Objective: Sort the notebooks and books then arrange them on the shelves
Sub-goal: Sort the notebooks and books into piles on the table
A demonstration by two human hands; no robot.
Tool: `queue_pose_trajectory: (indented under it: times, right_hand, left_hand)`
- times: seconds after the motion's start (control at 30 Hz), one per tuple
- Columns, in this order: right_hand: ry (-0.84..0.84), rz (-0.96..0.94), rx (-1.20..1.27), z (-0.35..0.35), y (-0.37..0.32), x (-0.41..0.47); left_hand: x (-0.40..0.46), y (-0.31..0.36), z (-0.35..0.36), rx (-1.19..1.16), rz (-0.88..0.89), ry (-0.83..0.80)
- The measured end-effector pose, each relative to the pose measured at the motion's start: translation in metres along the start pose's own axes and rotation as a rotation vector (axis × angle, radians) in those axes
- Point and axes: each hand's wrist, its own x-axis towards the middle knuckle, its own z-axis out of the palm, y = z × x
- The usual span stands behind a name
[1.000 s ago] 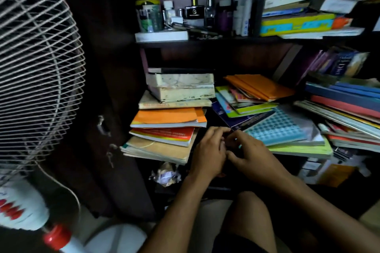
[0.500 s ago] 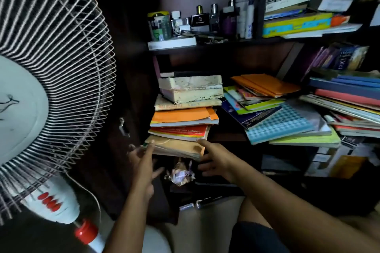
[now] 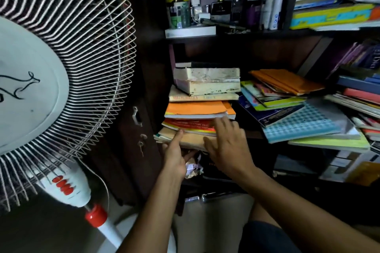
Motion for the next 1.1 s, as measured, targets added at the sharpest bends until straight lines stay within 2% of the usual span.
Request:
queue_pose_trajectory:
  times: [0.07,0.13,0.3,0.5,0.6,0.7,0.8,0.9,0.93,1.0,1.1]
  right_hand:
    - [-0.224,-0.173,0.077,-0.003,-0.006,0.005]
    - [-0.419,-0.232,0.047,0.000,-0.010,0.009]
    - [-0.521,-0.237,-0.149,0.001,-0.019,0.019]
    - [-0.720,-0.089,-0.124,-0.016,-0.015,0.030]
    - [-0.703,-0.093,-0.054,-0.024,-0.004,0.023]
    - [-0.544,0.136,0.234,-0.039,0.003,-0.006]
    - [-0.381,0.492,0.530,-0.057,-0.002,-0.051]
    - [-0.429,1.007,1.100,-0.080,-0.021,-0.100]
    - [-0.472,1.097,1.241,-0.087,-0.027,-0.113]
    - [-0.478,1.157,1.448,-0.101,-0.036,-0.139]
    - [-0.177,1.195,1.691,-0.121,-0.029,-0.159]
  left_hand:
    - [-0.006,-0.003,0.003,-0.008,-0.004,-0.004]
    - [-0.007,-0.009,0.003,0.021,0.019,0.035]
    - [-0.030,-0.013,-0.001,-0.023,0.044,0.066]
    - [-0.075,-0.007,-0.036,0.032,0.074,0.089]
    - [-0.104,0.008,-0.056,0.017,0.075,0.091]
    - [-0.137,0.022,-0.079,0.053,0.063,0.088]
    - [-0.171,0.029,-0.100,0.060,0.003,0.072]
    - [-0.207,0.029,-0.109,0.084,-0.064,0.027]
    - [-0.218,0.028,-0.109,0.081,-0.083,-0.009]
    - [-0.237,0.018,-0.101,0.098,-0.131,-0.104]
    - [-0.254,-0.004,-0.078,0.188,-0.130,-0.200]
